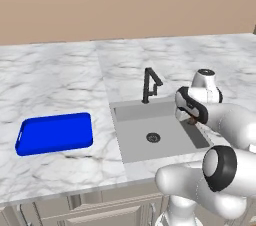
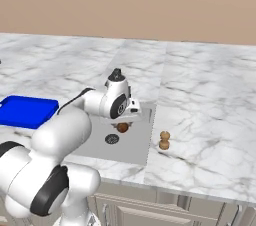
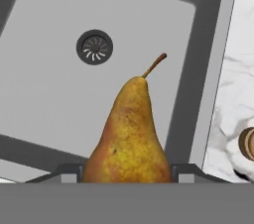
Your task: Pick up all produce items and place them in the sink. Turn on the sink faucet to wash them. Then turn the sink off and put them in the tray.
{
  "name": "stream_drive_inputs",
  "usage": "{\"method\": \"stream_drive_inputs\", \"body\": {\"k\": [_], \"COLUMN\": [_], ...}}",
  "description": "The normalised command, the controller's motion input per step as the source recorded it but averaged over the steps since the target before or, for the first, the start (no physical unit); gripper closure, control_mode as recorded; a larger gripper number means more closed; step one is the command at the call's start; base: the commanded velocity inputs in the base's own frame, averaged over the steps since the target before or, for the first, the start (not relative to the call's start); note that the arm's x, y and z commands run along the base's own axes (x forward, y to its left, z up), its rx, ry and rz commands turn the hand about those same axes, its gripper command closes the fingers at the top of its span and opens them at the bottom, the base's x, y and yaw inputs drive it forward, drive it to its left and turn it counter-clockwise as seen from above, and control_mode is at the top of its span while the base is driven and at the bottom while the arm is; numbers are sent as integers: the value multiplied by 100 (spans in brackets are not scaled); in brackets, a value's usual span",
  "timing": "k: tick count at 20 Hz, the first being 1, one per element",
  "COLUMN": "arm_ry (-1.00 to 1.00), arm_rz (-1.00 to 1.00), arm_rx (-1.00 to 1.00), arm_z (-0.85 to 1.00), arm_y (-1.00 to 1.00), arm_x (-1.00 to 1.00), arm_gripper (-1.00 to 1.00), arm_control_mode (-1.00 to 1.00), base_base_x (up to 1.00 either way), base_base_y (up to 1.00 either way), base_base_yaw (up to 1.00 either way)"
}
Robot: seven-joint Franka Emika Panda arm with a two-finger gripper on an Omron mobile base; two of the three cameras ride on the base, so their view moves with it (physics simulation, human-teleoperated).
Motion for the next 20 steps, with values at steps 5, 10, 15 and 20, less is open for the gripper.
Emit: {"method": "stream_drive_inputs", "body": {"k": [5,10,15,20], "arm_ry": [0,0,0,0], "arm_rz": [2,2,2,0], "arm_rx": [0,0,0,0], "arm_z": [-28,-37,-36,-33], "arm_y": [20,14,15,13], "arm_x": [22,15,14,11], "arm_gripper": [100,100,100,100], "arm_control_mode": [-100,-100,-100,-100], "base_base_x": [0,0,0,0], "base_base_y": [0,0,0,0], "base_base_yaw": [0,0,0,0]}}
